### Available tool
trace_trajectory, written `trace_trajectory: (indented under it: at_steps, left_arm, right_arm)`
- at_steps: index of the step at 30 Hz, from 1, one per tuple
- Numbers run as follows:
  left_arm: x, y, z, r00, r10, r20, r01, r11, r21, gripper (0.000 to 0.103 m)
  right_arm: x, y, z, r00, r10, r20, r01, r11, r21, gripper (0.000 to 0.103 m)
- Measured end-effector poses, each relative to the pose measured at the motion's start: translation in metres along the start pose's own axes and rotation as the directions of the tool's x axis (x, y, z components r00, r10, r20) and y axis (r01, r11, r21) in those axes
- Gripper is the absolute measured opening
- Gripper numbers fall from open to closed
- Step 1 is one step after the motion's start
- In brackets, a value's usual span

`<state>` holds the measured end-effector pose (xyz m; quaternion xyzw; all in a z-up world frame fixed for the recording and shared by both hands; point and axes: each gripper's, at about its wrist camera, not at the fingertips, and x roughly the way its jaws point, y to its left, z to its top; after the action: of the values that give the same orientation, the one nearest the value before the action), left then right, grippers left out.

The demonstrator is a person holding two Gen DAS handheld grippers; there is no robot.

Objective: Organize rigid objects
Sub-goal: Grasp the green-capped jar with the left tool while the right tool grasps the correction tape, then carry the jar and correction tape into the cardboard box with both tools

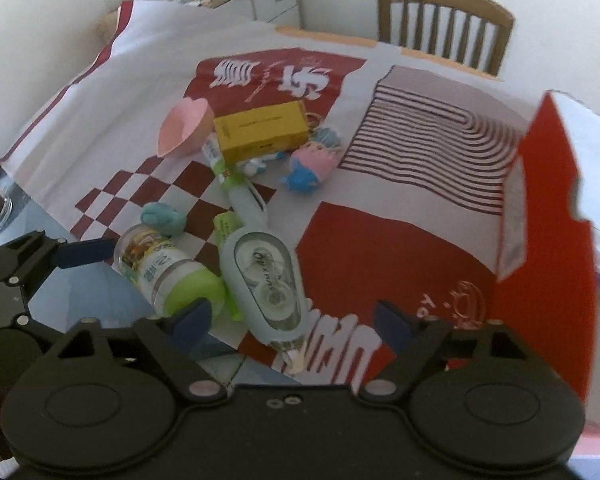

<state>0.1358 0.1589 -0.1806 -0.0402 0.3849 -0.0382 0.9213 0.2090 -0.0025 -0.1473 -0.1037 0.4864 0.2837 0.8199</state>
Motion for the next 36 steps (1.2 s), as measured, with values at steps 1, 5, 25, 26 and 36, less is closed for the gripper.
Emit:
trace_trajectory:
  at_steps: [1, 5, 25, 26, 36]
  left_arm:
    - [0.001, 0.000, 0.000, 1.000, -0.001, 0.002, 0.001, 1.000, 0.000, 0.102]
    - [0.003, 0.000, 0.000, 1.000, -0.004, 0.008, 0.004, 1.000, 0.005, 0.102]
    - [0.004, -0.013, 0.001, 1.000, 0.024, 0.001, -0.024, 0.998, 0.050, 0.083]
    - [0.003, -0.013, 0.001, 1.000, 0.028, -0.002, -0.028, 0.998, 0.048, 0.083]
    - [-0.012, -0.016, 0.002, 1.000, 0.009, -0.001, -0.009, 1.000, 0.014, 0.082]
  right_arm:
    - [0.004, 0.000, 0.002, 1.000, 0.008, -0.008, -0.008, 1.000, -0.004, 0.081]
    - [0.014, -0.005, 0.008, 0.999, 0.027, -0.027, -0.027, 1.000, 0.005, 0.073]
    - [0.022, -0.006, 0.011, 0.996, 0.082, 0.019, -0.083, 0.993, 0.080, 0.047]
    - [0.020, -0.006, 0.010, 0.997, 0.070, 0.025, -0.072, 0.994, 0.082, 0.047]
    - [-0.012, -0.012, -0.009, 0.994, 0.023, 0.106, -0.040, 0.986, 0.161, 0.047]
